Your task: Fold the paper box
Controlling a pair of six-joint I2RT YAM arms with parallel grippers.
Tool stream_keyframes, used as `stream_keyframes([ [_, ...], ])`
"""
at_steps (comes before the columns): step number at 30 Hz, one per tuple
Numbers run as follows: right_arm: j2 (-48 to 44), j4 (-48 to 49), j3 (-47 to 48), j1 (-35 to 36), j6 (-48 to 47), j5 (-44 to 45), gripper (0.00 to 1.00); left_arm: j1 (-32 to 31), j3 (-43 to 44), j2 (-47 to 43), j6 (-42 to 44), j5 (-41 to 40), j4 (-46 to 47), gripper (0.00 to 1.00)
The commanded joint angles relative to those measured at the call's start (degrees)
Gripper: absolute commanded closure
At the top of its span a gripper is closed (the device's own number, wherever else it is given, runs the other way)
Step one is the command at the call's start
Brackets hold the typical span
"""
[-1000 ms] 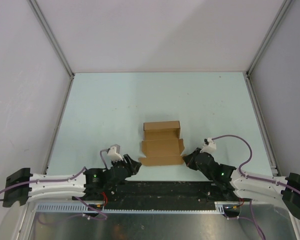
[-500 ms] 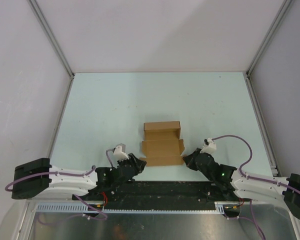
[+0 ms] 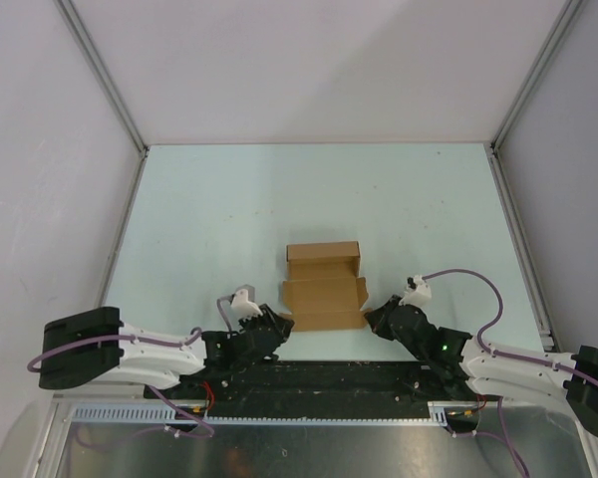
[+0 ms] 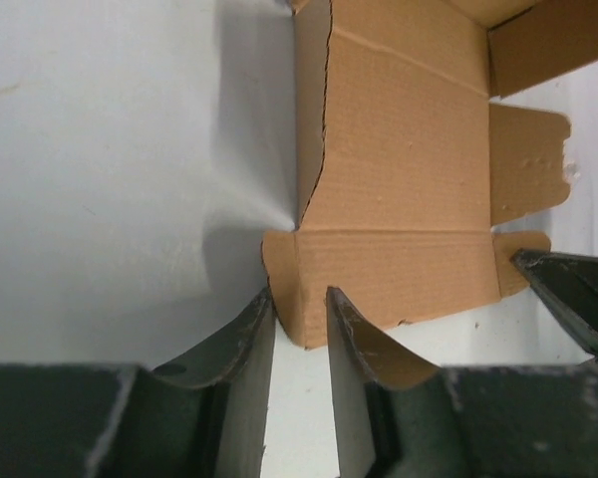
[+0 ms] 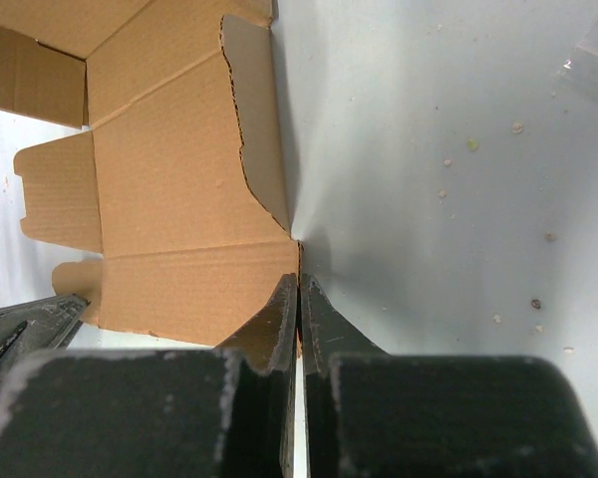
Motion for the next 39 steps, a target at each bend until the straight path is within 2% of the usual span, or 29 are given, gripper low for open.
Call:
stream_keyframes([
  [1,0.05,-1.13,1.29,0.43,0.44,1.82,1.0,-0.17,1.55,1.69,-0.52,0.03,-2.2,0.69],
  [9,0.58,-1.83,1.72,0.87,-0.53,2.43,1.0,-0.09,6.73,5.55,4.93,1.0,-4.3,0.85],
  [16,2.25,-4.82,5.41,2.1,-3.52,4.63,1.0,-0.09,15.25,10.04,12.04,1.88,-10.72,0.89],
  [23,7.08,-9.65,10.24,4.12,-7.64,7.35,0.99,-0.17,17.63,11.54,15.57,3.37,-11.78,0.92],
  [39,30.37,-16.15,26.32,17.57,-12.31,22.38,0.99,-0.17,17.9,12.06,16.01,3.81,-11.86,0.92],
])
